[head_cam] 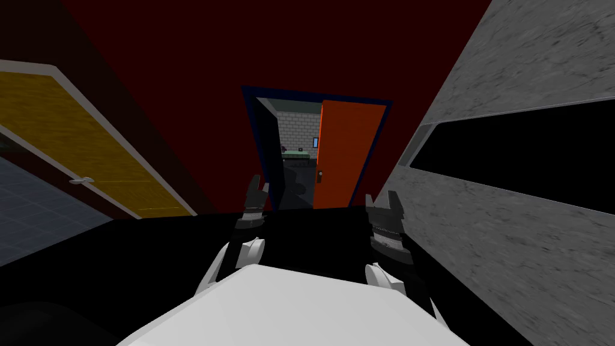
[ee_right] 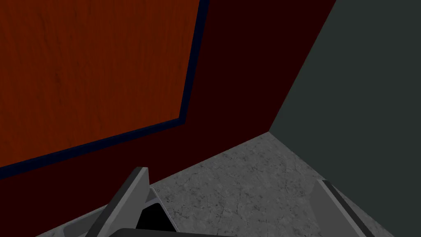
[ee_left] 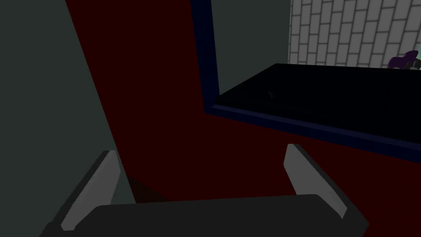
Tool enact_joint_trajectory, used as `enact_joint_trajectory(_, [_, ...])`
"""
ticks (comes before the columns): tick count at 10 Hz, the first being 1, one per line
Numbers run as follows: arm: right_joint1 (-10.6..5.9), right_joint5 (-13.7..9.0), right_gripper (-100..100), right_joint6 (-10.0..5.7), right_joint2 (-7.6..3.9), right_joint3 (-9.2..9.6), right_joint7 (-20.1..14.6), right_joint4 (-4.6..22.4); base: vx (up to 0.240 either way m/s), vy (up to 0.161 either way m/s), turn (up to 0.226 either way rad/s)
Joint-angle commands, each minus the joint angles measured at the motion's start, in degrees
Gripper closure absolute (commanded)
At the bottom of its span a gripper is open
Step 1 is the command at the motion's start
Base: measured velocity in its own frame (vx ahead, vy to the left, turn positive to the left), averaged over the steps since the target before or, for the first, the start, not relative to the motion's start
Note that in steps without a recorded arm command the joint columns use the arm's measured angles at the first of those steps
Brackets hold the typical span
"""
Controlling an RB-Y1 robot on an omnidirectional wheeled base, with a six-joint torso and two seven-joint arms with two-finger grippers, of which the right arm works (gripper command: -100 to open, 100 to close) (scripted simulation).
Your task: Push the door open
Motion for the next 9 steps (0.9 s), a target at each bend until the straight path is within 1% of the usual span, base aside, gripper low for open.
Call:
enact_joint_trajectory(1, [-1.10,0.09,-100,0.40,-0.29,-0.11,0.05,1.85,0.083,0.010,0.019])
enact_joint_trajectory(2, [-1.90,0.15,-100,0.69,-0.48,-0.19,0.08,3.18,0.181,-0.001,0.035])
enact_joint_trajectory(4, [-2.97,0.24,-100,1.09,-0.69,-0.29,0.12,4.97,0.143,-0.021,0.021])
enact_joint_trajectory(5, [-4.13,0.33,-100,1.51,-0.91,-0.41,0.17,6.92,0.134,-0.029,0.042])
enact_joint_trajectory(9, [-7.08,0.57,-100,2.59,-1.30,-0.70,0.30,11.85,0.113,-0.014,0.025])
